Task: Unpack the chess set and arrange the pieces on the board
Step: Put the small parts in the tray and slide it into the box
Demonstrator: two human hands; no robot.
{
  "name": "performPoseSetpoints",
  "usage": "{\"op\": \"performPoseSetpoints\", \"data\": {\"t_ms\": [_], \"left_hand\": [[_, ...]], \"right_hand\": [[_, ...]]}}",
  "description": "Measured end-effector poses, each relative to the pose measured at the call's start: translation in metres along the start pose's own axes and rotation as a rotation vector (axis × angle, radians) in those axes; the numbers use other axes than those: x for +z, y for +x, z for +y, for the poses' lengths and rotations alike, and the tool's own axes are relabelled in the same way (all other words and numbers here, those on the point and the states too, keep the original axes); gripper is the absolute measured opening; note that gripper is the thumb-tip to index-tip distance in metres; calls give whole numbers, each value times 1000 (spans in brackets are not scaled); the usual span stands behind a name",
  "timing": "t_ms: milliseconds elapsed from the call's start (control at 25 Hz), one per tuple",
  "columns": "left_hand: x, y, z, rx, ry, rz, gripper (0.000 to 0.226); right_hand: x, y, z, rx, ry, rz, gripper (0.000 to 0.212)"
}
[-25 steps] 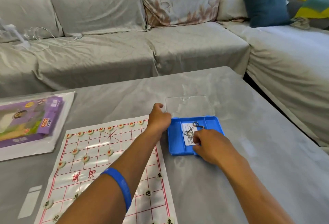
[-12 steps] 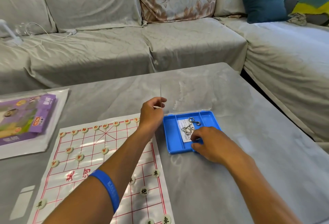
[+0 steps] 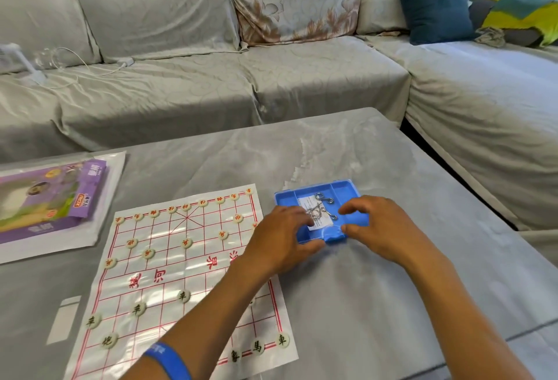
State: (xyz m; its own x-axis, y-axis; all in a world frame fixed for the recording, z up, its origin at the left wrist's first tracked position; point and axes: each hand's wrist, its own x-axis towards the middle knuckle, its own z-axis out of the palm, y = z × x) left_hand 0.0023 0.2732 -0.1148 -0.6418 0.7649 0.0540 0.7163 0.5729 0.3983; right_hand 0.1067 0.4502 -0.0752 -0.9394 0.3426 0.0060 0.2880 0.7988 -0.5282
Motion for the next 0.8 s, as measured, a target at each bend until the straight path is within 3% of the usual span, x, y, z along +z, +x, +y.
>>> {"op": "performPoseSetpoints", "data": {"t_ms": [120,280,480,720,800], "left_hand": [[11,5,9,-61,-11,126,54],[20,12,15,-170,-144,162,59],[21,23,14,-265,-260,188,47],[21,24,20,-313,-226,148,47],[22,18,22,-280,-199,152,43]], "right_hand": [[21,7,20,8,-20,-8,39],[38,18,33,37,81,98,38],[55,26,42,149,135,3,74],[54,25,34,201,141,-18,72],[51,17,22,250,60,99,65]]}}
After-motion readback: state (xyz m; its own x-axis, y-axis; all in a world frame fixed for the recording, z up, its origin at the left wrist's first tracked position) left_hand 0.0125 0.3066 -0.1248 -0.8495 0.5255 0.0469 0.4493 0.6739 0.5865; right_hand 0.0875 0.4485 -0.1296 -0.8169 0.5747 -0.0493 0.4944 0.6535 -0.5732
